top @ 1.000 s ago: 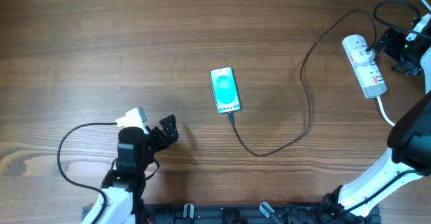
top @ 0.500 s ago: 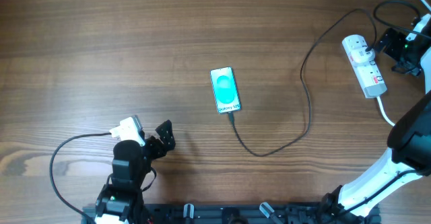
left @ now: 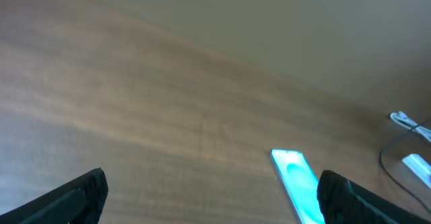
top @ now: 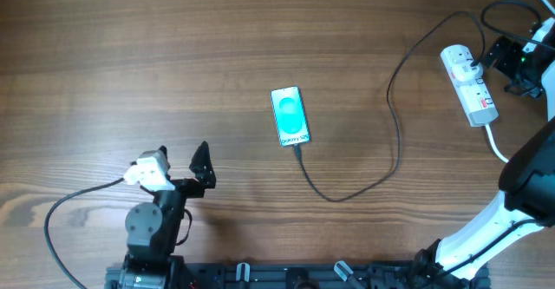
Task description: Plug charger to phone and switch on socket
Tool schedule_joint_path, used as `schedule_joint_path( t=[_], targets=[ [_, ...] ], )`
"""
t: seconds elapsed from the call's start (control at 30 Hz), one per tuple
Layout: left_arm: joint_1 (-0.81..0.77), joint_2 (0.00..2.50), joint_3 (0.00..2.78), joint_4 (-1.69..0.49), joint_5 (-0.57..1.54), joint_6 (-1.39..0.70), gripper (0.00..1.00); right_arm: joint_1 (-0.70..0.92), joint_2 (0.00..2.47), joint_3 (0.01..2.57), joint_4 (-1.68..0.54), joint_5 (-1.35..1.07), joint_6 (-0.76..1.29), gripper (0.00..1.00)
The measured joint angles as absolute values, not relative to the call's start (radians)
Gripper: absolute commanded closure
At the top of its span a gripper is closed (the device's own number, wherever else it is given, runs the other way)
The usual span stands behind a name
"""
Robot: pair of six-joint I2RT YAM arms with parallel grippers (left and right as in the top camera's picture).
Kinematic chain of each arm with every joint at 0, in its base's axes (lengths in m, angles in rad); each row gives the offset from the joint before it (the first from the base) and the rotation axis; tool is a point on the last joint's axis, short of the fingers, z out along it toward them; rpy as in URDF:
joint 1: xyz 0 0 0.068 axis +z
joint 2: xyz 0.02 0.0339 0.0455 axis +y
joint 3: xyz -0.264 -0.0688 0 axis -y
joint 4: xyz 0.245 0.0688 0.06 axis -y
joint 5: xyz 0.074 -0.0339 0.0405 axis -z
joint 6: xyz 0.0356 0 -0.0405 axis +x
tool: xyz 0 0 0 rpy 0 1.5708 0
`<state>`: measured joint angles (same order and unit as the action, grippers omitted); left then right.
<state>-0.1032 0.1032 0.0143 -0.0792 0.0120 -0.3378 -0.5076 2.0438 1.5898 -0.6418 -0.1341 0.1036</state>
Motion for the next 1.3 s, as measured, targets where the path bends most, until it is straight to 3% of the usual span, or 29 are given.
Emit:
schedule_joint_path(
  t=[0.17, 1.3],
  targets=[
    [-0.103, 0.014, 0.014, -0.079, 0.012, -0.317, 0.00, -0.508, 2.044, 1.590, -0.642, -0.134, 0.104, 0.00],
    [-0.103, 0.014, 0.014, -0.079, 0.012, -0.315, 0.00, -0.508, 2.044, 1.590, -0.642, -0.134, 0.104, 0.00]
  ],
)
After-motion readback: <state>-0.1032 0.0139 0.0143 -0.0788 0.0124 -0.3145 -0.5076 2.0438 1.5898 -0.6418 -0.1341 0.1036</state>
